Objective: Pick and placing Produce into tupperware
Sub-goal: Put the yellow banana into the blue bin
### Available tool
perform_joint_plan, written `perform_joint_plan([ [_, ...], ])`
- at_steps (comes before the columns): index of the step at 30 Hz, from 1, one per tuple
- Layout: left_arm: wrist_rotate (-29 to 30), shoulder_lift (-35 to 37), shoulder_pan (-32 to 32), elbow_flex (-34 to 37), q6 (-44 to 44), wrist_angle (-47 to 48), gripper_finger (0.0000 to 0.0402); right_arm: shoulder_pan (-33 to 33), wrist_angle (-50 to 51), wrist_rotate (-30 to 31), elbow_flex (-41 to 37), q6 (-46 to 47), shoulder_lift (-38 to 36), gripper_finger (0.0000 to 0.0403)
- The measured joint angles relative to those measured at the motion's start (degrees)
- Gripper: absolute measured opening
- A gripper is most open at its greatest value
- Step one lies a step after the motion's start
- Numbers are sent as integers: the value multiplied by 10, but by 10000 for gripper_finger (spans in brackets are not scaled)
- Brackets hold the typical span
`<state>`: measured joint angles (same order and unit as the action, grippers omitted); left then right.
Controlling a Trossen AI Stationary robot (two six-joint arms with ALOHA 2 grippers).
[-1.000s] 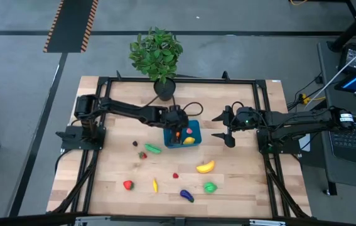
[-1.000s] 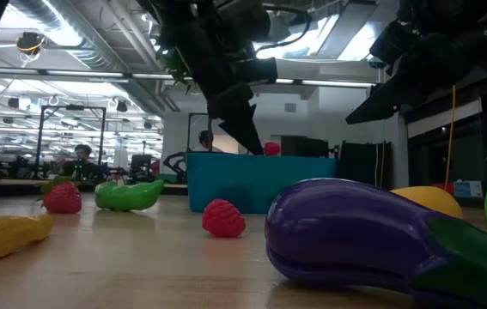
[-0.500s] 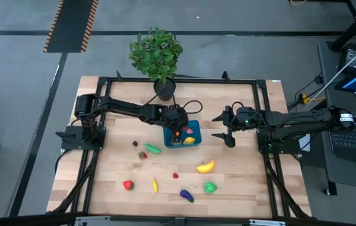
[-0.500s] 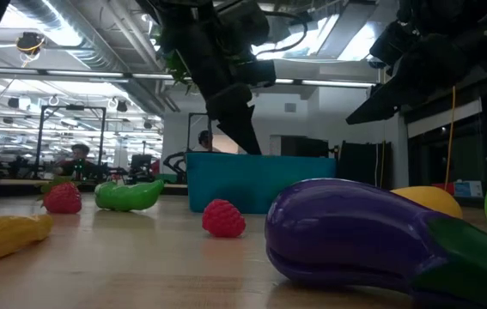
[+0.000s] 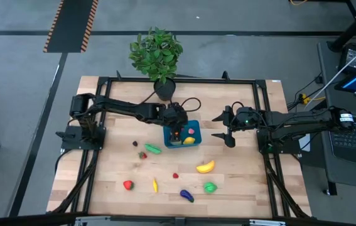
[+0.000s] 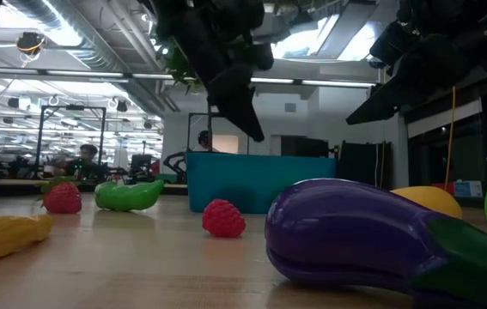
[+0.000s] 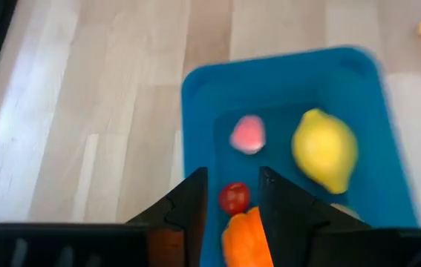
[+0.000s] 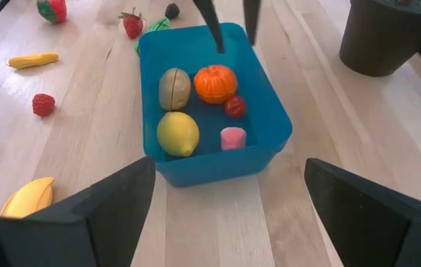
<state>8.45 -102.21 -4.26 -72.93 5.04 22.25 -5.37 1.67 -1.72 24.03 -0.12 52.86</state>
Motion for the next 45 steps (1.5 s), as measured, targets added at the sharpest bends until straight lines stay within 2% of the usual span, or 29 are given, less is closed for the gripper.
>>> perform_joint_plan([
  [3,17,12,18,5,-6,0,112,0,0,0,0,1,0,348],
  [11,170,70,78,81,-95,-4,107,0,-5,-11,0,-1,0,348],
  [16,219,127,118,143,-146,-51,97,0,-6,-10,0,-15,0,348],
  [25,252,245,189,285,-164,-181,80,1,-7,-14,0,-9,0,348],
  [31,251,311,218,351,-196,-191,72,7,-2,-42,19,-1,0,348],
  [37,253,358,241,394,-197,-210,66,47,60,-42,69,-1,0,348],
  [45,256,416,261,458,-197,-257,72,124,152,5,139,36,11,348],
])
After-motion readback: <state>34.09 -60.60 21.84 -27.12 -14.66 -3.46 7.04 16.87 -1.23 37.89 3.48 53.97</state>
